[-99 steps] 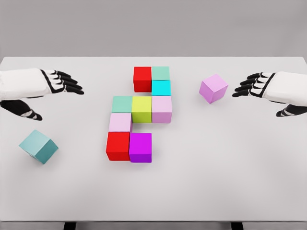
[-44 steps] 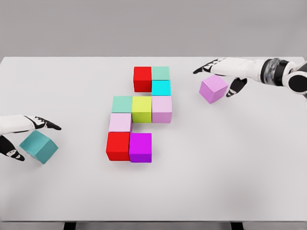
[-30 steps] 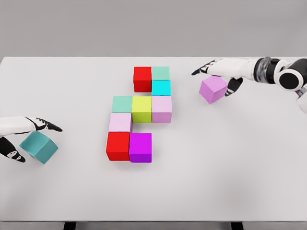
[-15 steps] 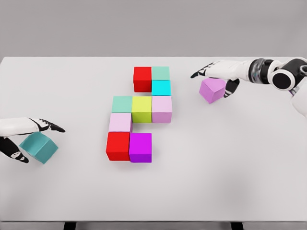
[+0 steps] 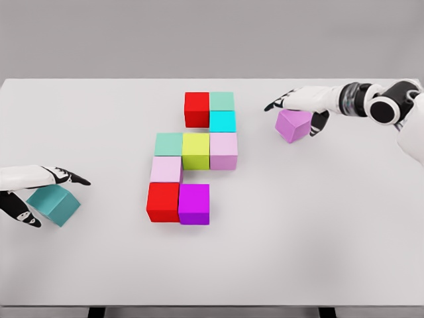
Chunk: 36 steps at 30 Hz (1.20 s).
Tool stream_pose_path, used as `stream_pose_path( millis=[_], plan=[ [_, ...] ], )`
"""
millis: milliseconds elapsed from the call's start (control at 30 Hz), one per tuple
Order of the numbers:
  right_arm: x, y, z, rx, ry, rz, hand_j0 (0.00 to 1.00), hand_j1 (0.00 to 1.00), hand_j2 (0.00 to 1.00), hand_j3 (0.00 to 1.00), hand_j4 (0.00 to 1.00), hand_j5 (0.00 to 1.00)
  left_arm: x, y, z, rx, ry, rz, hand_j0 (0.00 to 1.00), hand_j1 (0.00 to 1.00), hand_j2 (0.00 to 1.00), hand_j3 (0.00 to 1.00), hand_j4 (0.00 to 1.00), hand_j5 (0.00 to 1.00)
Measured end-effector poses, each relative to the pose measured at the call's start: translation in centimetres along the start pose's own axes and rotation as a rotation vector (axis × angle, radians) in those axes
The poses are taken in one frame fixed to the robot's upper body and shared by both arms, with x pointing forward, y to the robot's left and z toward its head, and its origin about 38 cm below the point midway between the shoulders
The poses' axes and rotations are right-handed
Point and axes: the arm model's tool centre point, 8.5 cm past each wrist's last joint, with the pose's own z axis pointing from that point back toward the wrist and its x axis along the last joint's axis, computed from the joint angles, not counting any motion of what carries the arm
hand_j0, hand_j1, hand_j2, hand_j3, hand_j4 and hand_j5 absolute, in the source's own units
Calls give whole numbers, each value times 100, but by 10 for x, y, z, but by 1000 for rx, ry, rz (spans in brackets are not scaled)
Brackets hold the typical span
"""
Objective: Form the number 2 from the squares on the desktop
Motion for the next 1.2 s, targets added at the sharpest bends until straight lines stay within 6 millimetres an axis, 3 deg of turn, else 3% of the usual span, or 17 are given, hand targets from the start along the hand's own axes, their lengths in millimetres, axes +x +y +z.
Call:
stream_pose_path(
  millis=[133, 200, 367, 533, 633, 767, 933, 1200],
  plan=[
    [-3, -2, 0, 4, 14, 11, 100, 100, 100, 100, 100, 100, -1, -1, 0, -1, 4, 3, 95, 95, 95, 95, 95, 95],
    [-4, -2, 0, 7, 21, 9, 100, 100, 100, 100, 100, 100, -2, -1, 0, -3, 6, 2, 83, 83, 83, 83, 83, 83],
    [-5, -2, -3, 10, 22, 5, 100, 100, 100, 100, 100, 100, -2, -4, 0, -10, 8, 4, 72, 72, 72, 72, 72, 72],
    [-4, 1, -5, 19, 21, 5, 100, 100, 100, 100, 100, 100, -3, -4, 0, -6, 7, 17, 53, 53, 53, 53, 53, 53],
    [-5, -1, -5, 18, 26, 5, 100, 100, 100, 100, 100, 100, -3, -5, 1, -1, 8, 29, 51, 51, 51, 51, 51, 51],
    [-7, 0, -6, 22, 30, 0, 87, 87, 87, 87, 87, 87, -3, -6, 1, -12, 7, 24, 48, 48, 48, 48, 48, 48],
    [-6, 2, -8, 30, 28, 1, 81, 81, 81, 81, 81, 81, -2, -7, 1, -18, 6, 17, 41, 41, 41, 41, 41, 41],
    [-2, 5, -12, 37, 22, 0, 81, 81, 81, 81, 81, 81, 1, -6, 1, -26, 3, -5, 36, 36, 36, 36, 36, 36]
  ],
)
